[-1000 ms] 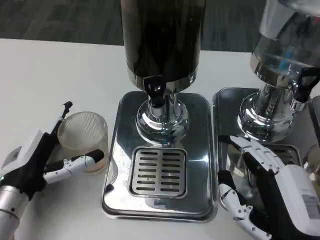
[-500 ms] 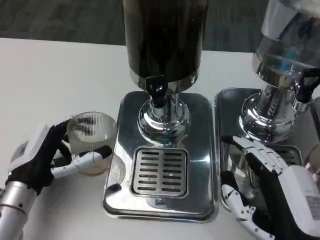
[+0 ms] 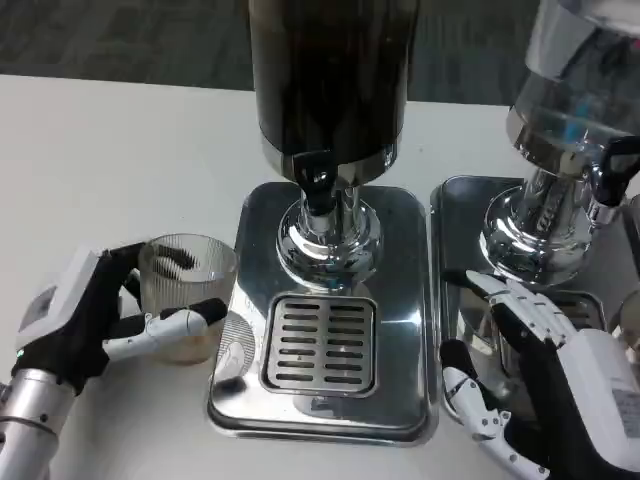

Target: Grasp the cup under the faucet to collect the drink, then remove the cup.

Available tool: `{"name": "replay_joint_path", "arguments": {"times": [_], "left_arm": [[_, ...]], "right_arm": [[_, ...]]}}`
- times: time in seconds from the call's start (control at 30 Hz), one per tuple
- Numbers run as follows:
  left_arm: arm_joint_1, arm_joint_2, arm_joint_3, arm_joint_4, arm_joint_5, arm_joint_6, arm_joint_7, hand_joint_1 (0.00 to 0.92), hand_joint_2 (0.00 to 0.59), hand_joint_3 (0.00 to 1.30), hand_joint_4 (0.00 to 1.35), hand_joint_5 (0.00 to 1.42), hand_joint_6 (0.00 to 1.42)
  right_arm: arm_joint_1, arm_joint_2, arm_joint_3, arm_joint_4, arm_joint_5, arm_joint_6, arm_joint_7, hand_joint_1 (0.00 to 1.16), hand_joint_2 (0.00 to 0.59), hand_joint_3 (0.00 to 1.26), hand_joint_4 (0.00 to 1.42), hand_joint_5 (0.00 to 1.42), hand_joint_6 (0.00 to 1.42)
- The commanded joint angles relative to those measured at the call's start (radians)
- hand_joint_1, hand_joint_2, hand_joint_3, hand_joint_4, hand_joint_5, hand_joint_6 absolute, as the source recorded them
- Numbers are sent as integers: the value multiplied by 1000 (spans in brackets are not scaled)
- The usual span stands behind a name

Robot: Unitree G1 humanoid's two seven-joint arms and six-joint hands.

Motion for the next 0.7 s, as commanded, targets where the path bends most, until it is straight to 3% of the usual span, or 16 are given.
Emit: {"name": "replay_joint_path", "arguments": {"times": [0.03, 0.7], "left_arm": [[28, 5, -18, 6, 30, -14, 12, 383, 147, 611, 663, 966, 1369], [81, 36, 47, -133, 38, -161, 115, 392, 137, 610, 661, 966, 1354]], "right_arm": [[-2, 3, 0, -2, 4, -4, -1, 277, 434, 241, 211, 158, 118], [2, 8, 6, -1, 6, -7, -6, 294, 440, 241, 211, 158, 82]]}}
